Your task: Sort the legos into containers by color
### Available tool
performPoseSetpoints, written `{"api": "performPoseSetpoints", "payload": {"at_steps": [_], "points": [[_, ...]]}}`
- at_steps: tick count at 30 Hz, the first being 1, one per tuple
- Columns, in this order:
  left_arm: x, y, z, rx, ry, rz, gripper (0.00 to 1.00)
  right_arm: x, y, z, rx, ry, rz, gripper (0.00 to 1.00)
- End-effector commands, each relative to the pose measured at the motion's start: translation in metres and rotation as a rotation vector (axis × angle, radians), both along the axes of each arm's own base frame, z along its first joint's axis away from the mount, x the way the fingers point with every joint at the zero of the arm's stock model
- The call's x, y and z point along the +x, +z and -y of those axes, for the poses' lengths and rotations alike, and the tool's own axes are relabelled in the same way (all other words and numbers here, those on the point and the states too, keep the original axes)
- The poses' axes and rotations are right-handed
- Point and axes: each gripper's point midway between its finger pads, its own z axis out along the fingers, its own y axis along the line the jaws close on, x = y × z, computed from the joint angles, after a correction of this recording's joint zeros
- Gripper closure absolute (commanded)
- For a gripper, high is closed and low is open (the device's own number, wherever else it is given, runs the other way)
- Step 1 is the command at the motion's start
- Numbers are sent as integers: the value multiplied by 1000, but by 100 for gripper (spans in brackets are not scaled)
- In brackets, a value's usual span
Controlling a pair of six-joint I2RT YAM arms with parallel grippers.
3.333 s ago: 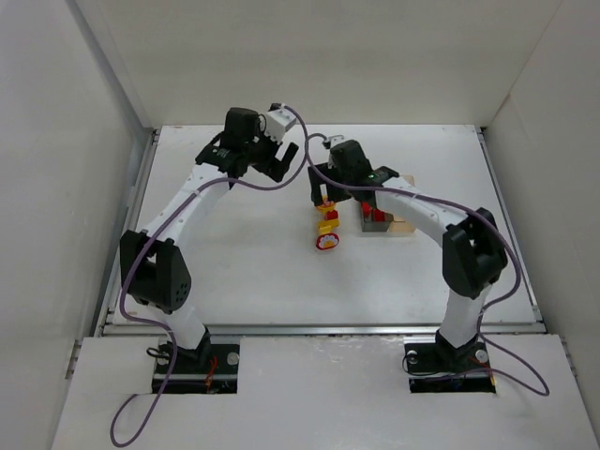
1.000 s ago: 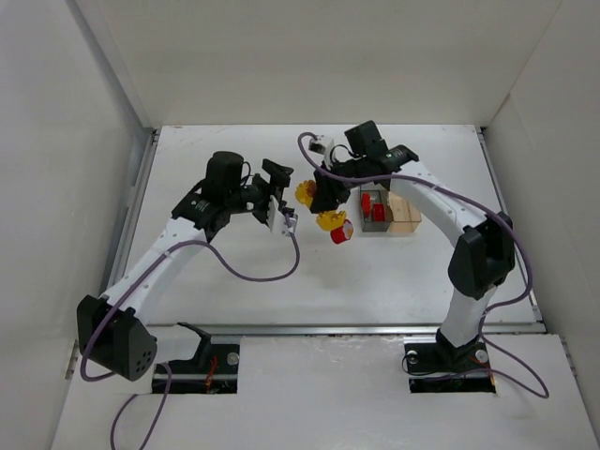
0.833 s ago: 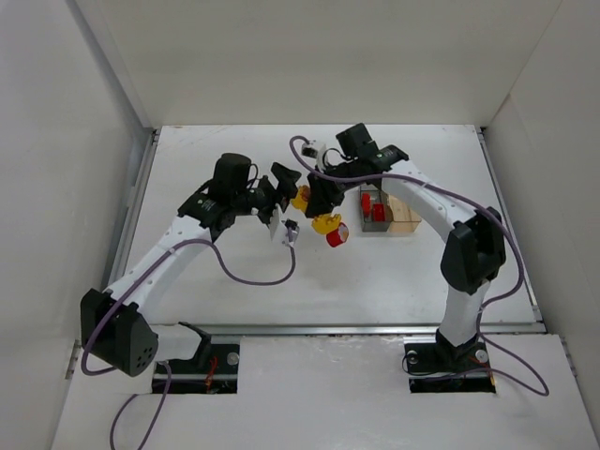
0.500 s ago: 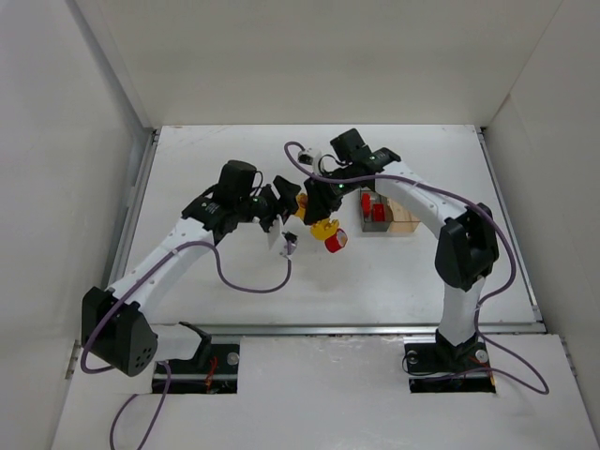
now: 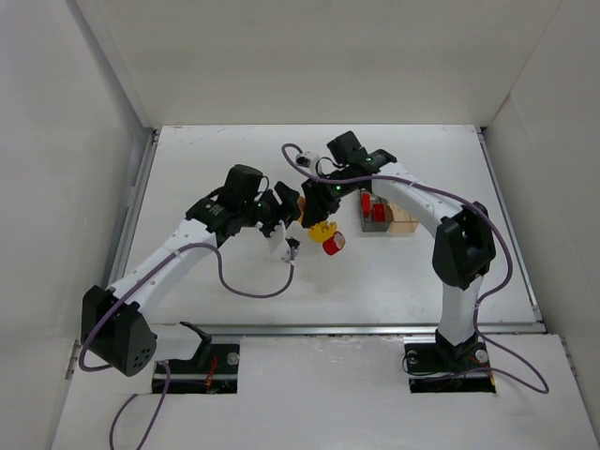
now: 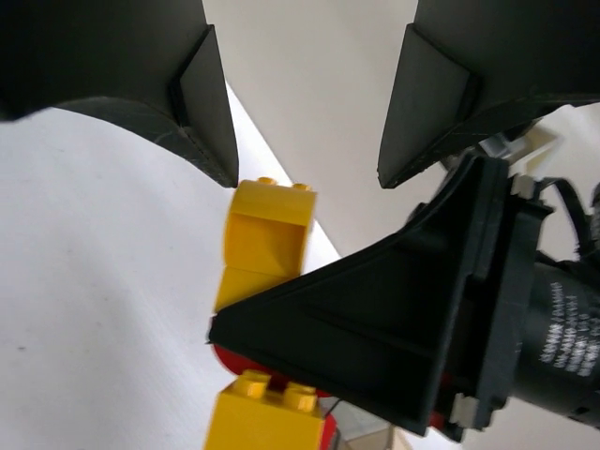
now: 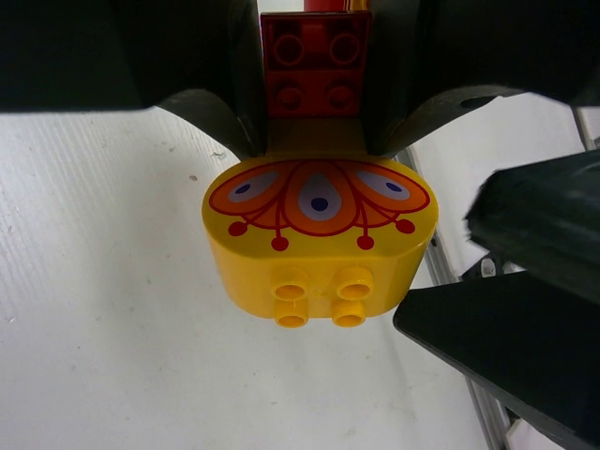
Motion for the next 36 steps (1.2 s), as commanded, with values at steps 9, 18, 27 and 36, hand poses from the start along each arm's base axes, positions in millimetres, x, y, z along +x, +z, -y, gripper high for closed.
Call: {"api": "performPoseSetpoints", "payload": {"at_steps": [9,18,27,36], "points": [[-13,3,-1,135,-196,149,28,-2,30,-19,103,51,46,100],[-8,-5,2,140,-193,195,39,-11,38,-26,126,76,42,100],[-11,-6,6,140,-190,182,100,-10,38,-29,142,77,47,100],[41,-8,-17,119,141,206,100,-14,-2,-13,21,1,-20,100]]}}
